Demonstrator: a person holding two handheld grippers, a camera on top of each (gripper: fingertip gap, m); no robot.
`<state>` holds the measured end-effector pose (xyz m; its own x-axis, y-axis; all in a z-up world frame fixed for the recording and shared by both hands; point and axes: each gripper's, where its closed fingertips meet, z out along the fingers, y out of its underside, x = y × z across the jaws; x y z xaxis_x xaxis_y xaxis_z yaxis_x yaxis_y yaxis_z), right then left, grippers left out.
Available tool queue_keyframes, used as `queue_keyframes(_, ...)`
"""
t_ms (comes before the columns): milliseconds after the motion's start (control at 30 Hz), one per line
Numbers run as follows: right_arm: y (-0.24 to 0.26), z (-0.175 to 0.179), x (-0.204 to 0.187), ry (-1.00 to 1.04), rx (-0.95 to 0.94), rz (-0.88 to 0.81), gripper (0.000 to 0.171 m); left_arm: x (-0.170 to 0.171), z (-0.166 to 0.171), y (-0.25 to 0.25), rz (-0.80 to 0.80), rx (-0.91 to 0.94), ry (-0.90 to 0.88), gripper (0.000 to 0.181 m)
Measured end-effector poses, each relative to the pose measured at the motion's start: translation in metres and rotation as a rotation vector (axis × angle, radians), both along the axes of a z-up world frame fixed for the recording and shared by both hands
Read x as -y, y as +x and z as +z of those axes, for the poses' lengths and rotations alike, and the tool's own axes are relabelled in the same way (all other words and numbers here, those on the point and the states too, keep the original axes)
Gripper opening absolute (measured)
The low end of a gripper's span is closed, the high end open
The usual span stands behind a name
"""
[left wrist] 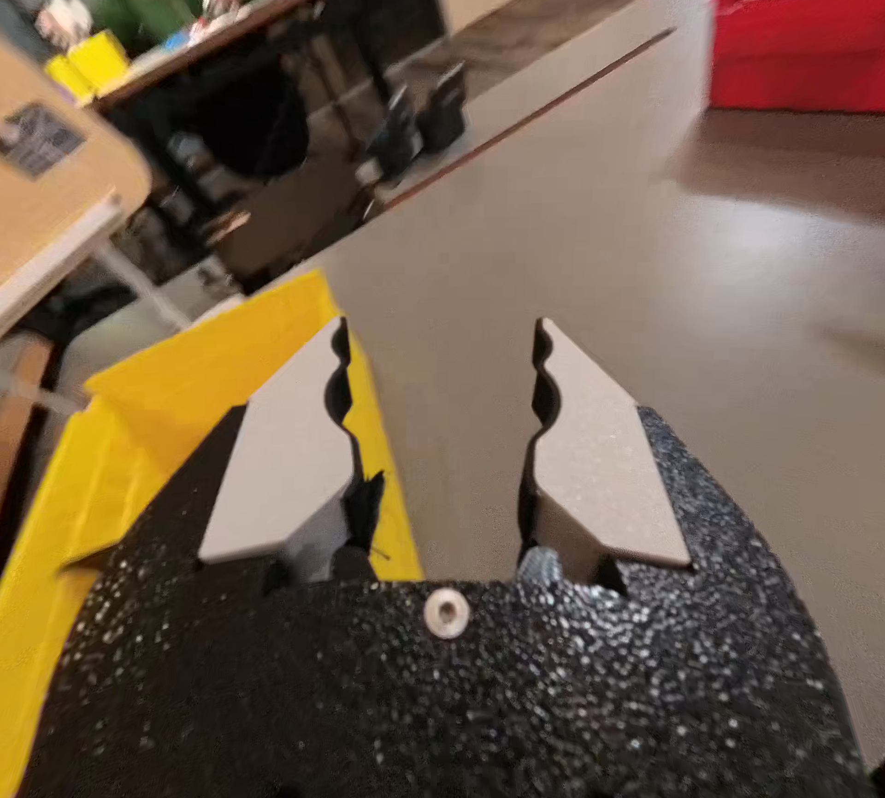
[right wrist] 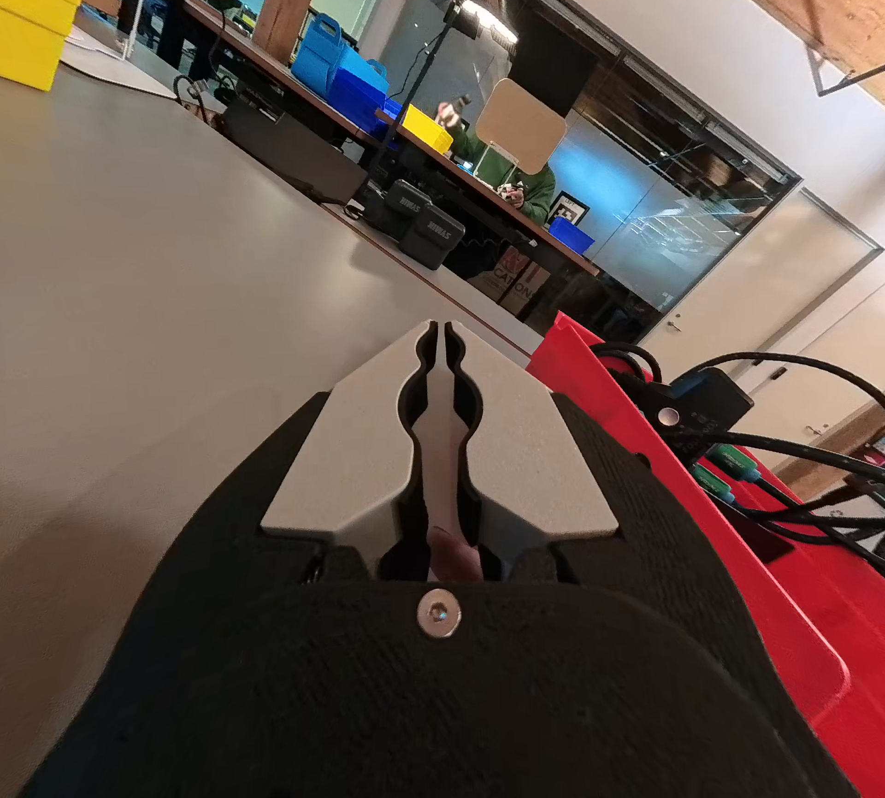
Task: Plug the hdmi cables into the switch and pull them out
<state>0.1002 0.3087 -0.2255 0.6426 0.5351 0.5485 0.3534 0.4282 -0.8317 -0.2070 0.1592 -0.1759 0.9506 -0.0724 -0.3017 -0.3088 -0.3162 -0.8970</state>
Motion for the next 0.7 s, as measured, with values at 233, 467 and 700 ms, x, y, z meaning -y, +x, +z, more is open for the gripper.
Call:
queue_keyframes(233, 0.003, 0.014, 0.005, 0.013, -0.078, 0.014, 0.014, 0.032, -0.069, -0.065, 0.207, 0.082, -0.438, 0.087)
queue_keyframes(467, 0.081, 0.115, -0.001, 0.145, -0.258, -0.157, 0.020, 0.041, -0.097, -0.065, 0.167, 0.051, -0.580, 0.037)
queue_keyframes(700, 0.238, 0.115, -0.053, 0.192, -0.299, -0.569, 0.018, 0.042, -0.104, -0.068, 0.194, -0.055, -0.622, 0.020)
